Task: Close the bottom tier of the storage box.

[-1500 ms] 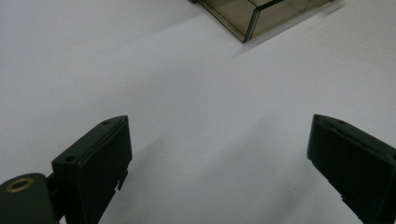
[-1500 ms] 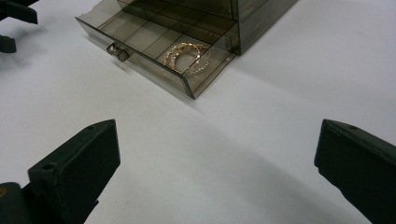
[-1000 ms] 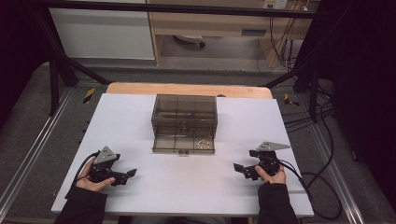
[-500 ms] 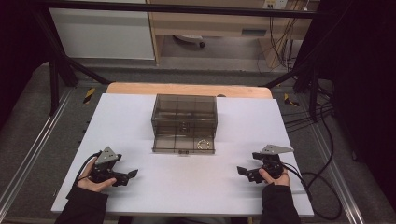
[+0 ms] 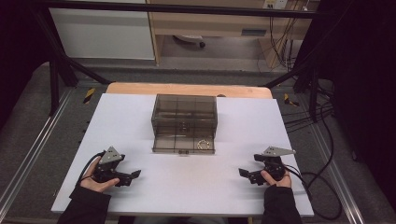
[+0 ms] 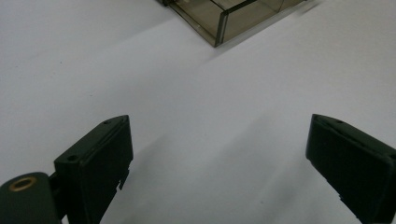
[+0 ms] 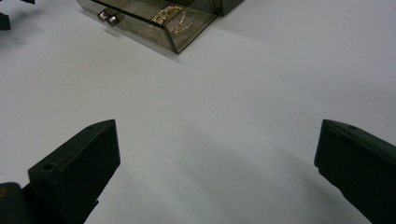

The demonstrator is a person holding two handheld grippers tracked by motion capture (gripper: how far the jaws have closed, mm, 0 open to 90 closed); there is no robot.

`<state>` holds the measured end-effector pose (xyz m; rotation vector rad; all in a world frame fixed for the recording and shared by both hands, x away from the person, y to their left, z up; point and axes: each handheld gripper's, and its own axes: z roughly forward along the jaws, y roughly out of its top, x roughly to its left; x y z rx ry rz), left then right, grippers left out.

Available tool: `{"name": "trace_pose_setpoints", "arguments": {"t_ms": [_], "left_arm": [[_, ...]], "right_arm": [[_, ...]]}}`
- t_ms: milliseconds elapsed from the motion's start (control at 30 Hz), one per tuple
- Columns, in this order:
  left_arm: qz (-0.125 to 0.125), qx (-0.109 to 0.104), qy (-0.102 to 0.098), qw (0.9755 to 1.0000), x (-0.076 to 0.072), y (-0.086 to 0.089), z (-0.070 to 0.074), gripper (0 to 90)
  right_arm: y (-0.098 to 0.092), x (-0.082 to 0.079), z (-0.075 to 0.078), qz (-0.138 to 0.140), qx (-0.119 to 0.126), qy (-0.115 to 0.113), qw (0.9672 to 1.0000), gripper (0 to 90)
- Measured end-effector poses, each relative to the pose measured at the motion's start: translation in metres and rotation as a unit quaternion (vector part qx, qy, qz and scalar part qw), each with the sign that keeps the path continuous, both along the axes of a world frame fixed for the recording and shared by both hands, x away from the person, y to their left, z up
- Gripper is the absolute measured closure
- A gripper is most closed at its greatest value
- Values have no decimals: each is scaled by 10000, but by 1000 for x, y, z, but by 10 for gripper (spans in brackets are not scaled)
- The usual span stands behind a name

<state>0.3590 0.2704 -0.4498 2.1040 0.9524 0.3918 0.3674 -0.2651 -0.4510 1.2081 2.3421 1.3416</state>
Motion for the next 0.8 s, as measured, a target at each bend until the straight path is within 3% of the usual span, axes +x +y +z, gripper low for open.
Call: {"name": "trace_pose_setpoints", "arguments": {"t_ms": [800], "left_arm": [[-398,128,80,9991,8,-46,18,218]], "right_arm": [[1,-1,0,-11,-36,10,10000,7]]}}
